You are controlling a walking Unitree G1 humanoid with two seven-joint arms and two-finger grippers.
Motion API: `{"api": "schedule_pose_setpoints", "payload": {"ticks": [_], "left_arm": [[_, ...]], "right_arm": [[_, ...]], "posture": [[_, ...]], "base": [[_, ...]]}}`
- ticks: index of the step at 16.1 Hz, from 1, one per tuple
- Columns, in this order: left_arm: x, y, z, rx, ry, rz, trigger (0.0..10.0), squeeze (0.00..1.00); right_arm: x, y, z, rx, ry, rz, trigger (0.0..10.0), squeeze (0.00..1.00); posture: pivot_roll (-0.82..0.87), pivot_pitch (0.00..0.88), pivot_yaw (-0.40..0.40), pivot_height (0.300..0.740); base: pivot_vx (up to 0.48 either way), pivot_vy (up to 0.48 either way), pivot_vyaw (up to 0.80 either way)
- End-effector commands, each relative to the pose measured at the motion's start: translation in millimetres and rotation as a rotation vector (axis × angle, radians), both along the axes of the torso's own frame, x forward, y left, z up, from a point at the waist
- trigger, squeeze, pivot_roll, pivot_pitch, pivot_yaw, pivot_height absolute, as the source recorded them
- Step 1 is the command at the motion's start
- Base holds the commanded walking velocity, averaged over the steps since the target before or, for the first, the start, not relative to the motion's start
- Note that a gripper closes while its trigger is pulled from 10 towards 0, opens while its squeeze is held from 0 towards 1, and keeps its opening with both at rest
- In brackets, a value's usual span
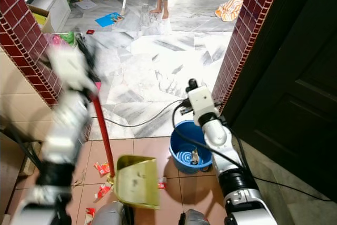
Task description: Sweep floor
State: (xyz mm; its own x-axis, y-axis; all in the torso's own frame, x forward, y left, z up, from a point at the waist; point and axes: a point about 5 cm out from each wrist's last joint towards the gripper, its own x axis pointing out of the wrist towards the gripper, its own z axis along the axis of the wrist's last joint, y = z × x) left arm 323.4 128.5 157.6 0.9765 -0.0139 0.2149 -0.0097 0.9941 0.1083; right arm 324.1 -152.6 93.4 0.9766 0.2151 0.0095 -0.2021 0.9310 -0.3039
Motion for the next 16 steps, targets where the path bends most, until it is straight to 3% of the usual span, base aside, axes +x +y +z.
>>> {"api": "schedule_pose_setpoints", "payload": {"ticks": [1,3,6,8,12,16], "left_arm": [[-1.0,-7.0,5.7,0.012,-0.027,-0.007,10.0,0.0],[-2.5,-10.0,-8.9,-0.037,0.043,0.005,10.0,0.0],[-4.5,-7.4,-19.1,-0.09,0.09,0.032,10.0,0.0],[-5.3,-3.1,-19.5,-0.135,0.103,0.049,10.0,0.0],[-6.3,-0.7,-14.1,-0.13,0.087,0.028,10.0,0.0],[-8.2,1.8,-24.2,-0.143,0.122,0.024,10.0,0.0]], "right_arm": [[2.0,-11.3,5.7,0.029,-0.007,-0.051,10.0,0.0],[-0.8,-13.9,2.8,0.033,0.018,-0.053,10.0,0.0],[-3.5,-8.4,2.7,-0.003,0.012,-0.013,10.0,0.0],[-4.2,-4.6,1.6,0.023,0.02,-0.018,10.0,0.0],[-5.4,-1.8,2.7,0.053,0.026,-0.018,10.0,0.0],[-8.8,-3.1,1.6,0.11,0.046,-0.034,10.0,0.0]], "posture": [[-0.06,0.0,0.032,0.74],[-0.07,0.0,0.016,0.74],[-0.07,0.0,0.002,0.74],[-0.05,0.0,0.007,0.74],[-0.04,0.0,0.025,0.74],[-0.06,0.0,0.03,0.74]], "base": [[0.0,0.0,0.0],[0.0,0.0,0.0],[0.0,0.0,0.0],[0.0,0.0,0.0],[0.0,0.0,0.0],[0.0,0.0,0.0]]}}
